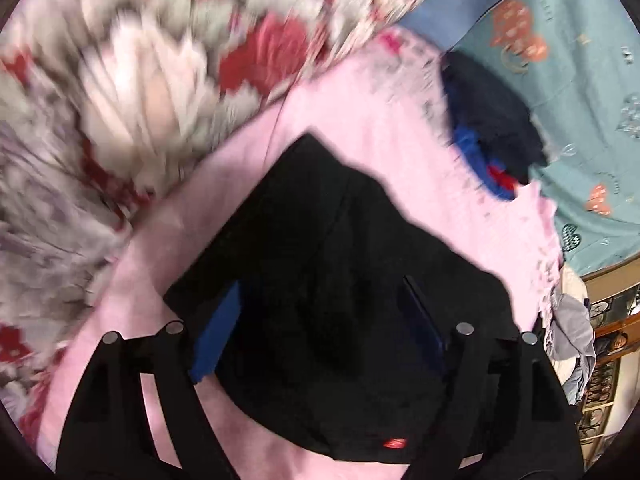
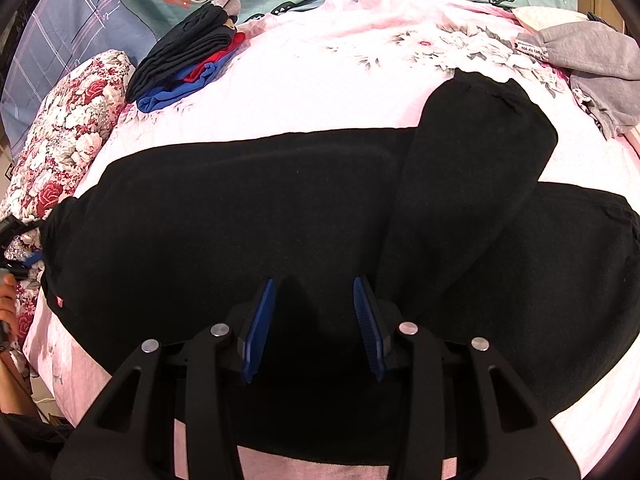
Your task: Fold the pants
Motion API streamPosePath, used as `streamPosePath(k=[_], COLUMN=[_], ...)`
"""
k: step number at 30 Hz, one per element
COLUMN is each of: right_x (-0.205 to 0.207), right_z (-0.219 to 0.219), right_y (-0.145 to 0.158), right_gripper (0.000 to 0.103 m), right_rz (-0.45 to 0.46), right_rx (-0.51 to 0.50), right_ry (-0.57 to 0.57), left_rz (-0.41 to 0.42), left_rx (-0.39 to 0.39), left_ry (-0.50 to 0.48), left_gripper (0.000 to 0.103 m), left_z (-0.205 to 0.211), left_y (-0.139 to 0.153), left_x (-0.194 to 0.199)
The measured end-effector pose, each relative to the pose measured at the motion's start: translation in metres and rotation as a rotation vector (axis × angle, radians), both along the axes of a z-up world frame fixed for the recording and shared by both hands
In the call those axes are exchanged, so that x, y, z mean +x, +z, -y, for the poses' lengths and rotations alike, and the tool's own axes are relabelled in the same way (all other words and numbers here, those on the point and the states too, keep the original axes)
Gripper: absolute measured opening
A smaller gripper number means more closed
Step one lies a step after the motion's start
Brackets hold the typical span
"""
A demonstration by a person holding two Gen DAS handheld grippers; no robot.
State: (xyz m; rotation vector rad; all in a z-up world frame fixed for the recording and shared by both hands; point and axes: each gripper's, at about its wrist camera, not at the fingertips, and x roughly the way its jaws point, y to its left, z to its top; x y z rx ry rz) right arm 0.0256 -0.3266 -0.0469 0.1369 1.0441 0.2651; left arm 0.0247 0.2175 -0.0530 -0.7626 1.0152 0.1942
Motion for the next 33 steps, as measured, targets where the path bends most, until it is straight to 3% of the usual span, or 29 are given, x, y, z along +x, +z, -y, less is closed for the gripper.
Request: streamPosePath(k=[1, 2, 5, 7, 10, 19, 22, 24, 26, 27, 28, 30, 33], right_x=[0.0, -0.001, -0.001, 0.0, 0.002, -0.006, -0.012, -0.014, -0.014, -0.013, -0.014, -0.017, -0.012], right_z=[0.0, 0.001, 0.004, 0.007, 0.013, 0.029, 0.033, 0.035, 0.034, 0.033, 0.032, 0.034, 0.04], right_y=[0.0, 0.0, 0.001, 0.0, -0.002, 0.01, 0.014, 0.012, 0.008, 0.007, 0.009, 0.019, 0.035], right_gripper=[0.041, 0.041, 0.034, 0.017, 0.004, 0.0, 0.0, 0.0, 0.001, 0.004, 0.017, 0.033, 0.041], right_rz=[-0.001, -0.002, -0.002, -0.005, -0.006, 0.036, 0.034, 0.018, 0.002, 0.001, 0.006, 0.053, 0.131], right_rx=[0.001, 0.002, -0.002, -0.008, -0.006, 0.013, 0.018, 0.033, 0.036, 0.034, 0.039, 0.041, 0.001], right_ry=[-0.002, -0.006, -0.02, -0.043, -0.064, -0.102, -0.095, -0.089, -0.083, -0.079, -0.08, -0.093, -0.118], left_rz=[-0.023, -0.031, -0.042, -0.052, -0.058, -0.043, -0.066, -0.11, -0.194, -0.229, -0.23, -0.189, -0.169], left_rx=[-0.001, 0.019, 0.043, 0.084, 0.148, 0.26, 0.286, 0.324, 0.389, 0.393, 0.366, 0.336, 0.383], left_ry=[0.011, 0.026, 0.022, 0.001, -0.022, -0.093, -0.097, -0.084, -0.073, -0.072, -0.064, -0.039, -0.031], left_gripper=[0.067, 0.05, 0.028, 0.026, 0.024, 0.025, 0.03, 0.047, 0.075, 0.078, 0.079, 0.08, 0.084], left_z=[-0.001, -0.002, -0.002, 0.003, 0.011, 0.023, 0.022, 0.021, 0.018, 0.017, 0.014, 0.011, 0.01], left_y=[-0.007, -0.007, -0.002, 0.004, 0.014, 0.048, 0.043, 0.029, 0.005, -0.005, -0.008, 0.001, 0.016], left_x=[0.001, 0.001, -0.001, -0.002, -0.006, -0.032, -0.036, -0.03, -0.021, -0.019, -0.021, -0.031, -0.039])
